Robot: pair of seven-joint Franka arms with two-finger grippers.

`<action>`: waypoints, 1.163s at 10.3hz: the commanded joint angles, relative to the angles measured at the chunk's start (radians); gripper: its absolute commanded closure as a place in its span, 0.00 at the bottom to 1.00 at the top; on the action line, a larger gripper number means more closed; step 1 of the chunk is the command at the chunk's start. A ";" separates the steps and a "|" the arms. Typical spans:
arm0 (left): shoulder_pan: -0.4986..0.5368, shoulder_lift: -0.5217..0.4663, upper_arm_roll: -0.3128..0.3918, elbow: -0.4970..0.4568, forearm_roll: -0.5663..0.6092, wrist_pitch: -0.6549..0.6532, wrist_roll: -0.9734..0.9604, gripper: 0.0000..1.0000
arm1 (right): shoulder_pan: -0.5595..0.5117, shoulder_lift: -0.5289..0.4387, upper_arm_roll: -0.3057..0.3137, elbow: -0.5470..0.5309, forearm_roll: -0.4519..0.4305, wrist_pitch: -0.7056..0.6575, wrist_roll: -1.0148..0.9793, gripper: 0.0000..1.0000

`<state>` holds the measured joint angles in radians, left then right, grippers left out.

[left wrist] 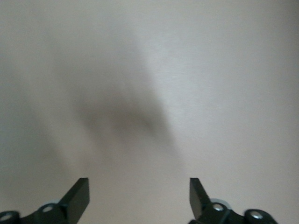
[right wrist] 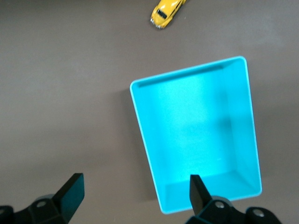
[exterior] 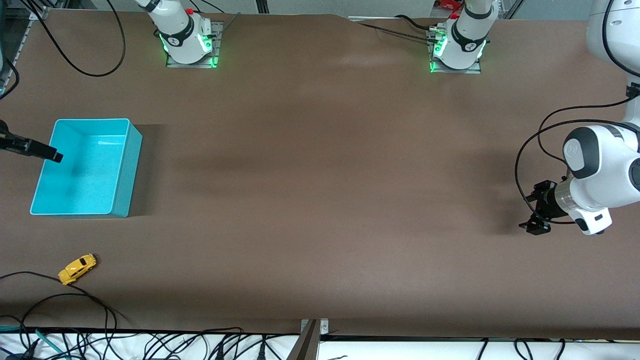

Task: Wind up and store yellow beetle car
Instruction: 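Reach the right gripper down to the yellow car beside the bin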

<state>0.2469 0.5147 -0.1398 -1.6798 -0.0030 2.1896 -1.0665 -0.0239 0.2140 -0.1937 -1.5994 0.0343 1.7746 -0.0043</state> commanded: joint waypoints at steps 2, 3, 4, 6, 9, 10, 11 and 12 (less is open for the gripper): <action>0.000 -0.004 -0.043 0.081 0.021 -0.042 0.130 0.00 | -0.010 0.189 0.003 0.067 0.015 0.144 0.047 0.00; 0.000 -0.005 -0.047 0.113 0.020 -0.071 0.201 0.00 | -0.010 0.267 0.004 0.115 0.013 0.202 0.129 0.00; -0.001 -0.005 -0.049 0.149 0.021 -0.103 0.276 0.00 | -0.017 0.345 0.004 0.168 0.015 0.276 0.200 0.00; -0.018 -0.005 -0.050 0.180 0.021 -0.117 0.355 0.00 | -0.034 0.470 0.004 0.298 0.015 0.354 0.263 0.00; -0.032 -0.005 -0.050 0.203 0.023 -0.117 0.396 0.00 | -0.100 0.553 0.007 0.360 0.025 0.457 0.292 0.00; -0.032 -0.004 -0.049 0.219 0.021 -0.117 0.439 0.00 | -0.112 0.579 0.005 0.364 0.070 0.485 0.373 0.00; -0.034 -0.004 -0.050 0.223 0.021 -0.117 0.488 0.00 | -0.117 0.590 0.005 0.364 0.090 0.541 0.410 0.00; -0.041 -0.005 -0.050 0.224 0.023 -0.117 0.516 0.00 | -0.117 0.616 0.008 0.363 0.105 0.571 0.428 0.00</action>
<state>0.2150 0.5091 -0.1903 -1.4800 -0.0013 2.0975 -0.6056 -0.1351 0.7796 -0.1965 -1.2810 0.1098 2.3114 0.3764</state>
